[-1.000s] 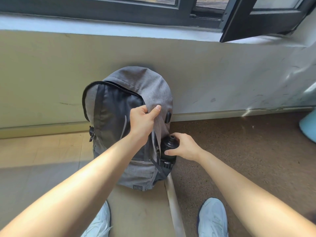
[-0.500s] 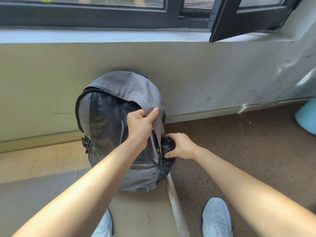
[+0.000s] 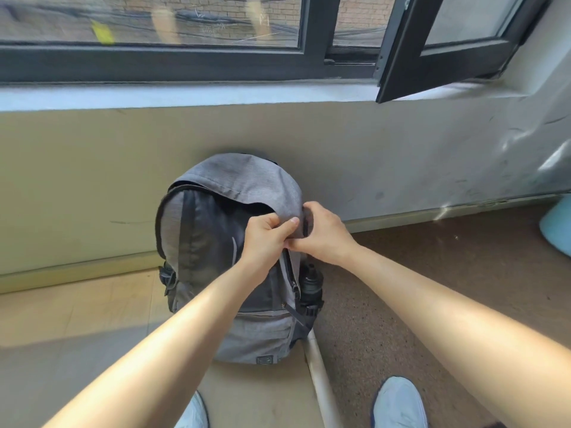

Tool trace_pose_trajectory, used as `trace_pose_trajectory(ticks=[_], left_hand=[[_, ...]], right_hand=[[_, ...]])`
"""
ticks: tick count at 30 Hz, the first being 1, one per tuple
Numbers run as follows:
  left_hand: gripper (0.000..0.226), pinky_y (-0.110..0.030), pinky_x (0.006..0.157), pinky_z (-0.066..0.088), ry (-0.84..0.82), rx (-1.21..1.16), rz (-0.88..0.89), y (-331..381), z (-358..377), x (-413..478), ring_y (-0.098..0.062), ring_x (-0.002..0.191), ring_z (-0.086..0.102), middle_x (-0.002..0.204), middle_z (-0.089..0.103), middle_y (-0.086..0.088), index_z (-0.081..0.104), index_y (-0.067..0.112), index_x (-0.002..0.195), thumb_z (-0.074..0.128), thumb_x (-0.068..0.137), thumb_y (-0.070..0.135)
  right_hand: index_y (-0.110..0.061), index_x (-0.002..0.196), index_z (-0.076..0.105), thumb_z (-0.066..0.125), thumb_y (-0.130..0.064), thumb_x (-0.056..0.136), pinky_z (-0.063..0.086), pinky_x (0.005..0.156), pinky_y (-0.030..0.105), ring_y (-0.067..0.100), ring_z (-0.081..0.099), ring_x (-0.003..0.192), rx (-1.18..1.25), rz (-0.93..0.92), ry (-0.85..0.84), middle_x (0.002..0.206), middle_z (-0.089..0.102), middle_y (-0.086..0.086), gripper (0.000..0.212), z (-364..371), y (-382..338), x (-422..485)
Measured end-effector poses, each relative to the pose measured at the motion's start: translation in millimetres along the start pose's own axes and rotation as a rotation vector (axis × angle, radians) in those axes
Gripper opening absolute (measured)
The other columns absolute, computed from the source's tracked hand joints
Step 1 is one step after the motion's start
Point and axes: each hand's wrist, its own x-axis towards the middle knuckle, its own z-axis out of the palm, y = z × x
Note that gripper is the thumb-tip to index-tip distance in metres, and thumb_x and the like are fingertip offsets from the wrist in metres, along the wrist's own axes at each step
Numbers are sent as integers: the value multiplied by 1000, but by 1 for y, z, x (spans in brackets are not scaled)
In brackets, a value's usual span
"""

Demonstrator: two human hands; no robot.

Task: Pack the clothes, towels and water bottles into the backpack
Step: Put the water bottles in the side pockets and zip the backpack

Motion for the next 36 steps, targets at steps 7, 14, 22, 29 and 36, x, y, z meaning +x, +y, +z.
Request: trace_pose_trajectory(ticks=[7,14,22,29,36], left_hand=[[40,-21,84,48,-183,326,179,7,-10,-3,-3,97,66,110,72,6,82,20,104,53,89,-3],[44,-44,110,34,48,1661,489,34,-60,47,-29,122,56,129,67,-2,68,25,127,52,89,40],[38,-42,89,33,126,1964,208,61,-131,71,-28,111,62,115,71,-2,61,22,106,63,88,55],[15,-36,68,46,67,1230,502,78,-157,57,-34,82,66,82,72,4,76,27,104,75,93,36],[25,-36,63,54,-74,1254,792,87,-157,55,-30,74,70,82,76,6,77,26,97,69,91,48]], right_hand=[[-14,94,61,62,-30,92,53,80,47,32,63,93,-29,16,33,97,66,6,17,10,14,15],[-14,62,49,50,-17,99,32,59,36,26,47,66,343,193,176,64,51,3,37,10,29,45],[1,83,59,50,-13,96,28,62,32,15,38,71,505,119,192,72,52,5,21,9,-2,76],[-4,95,68,58,-10,95,40,70,32,18,54,81,502,131,40,85,63,3,12,-2,-1,116],[-22,92,69,61,-3,86,57,91,42,26,68,99,372,275,105,98,71,4,22,26,43,71]])
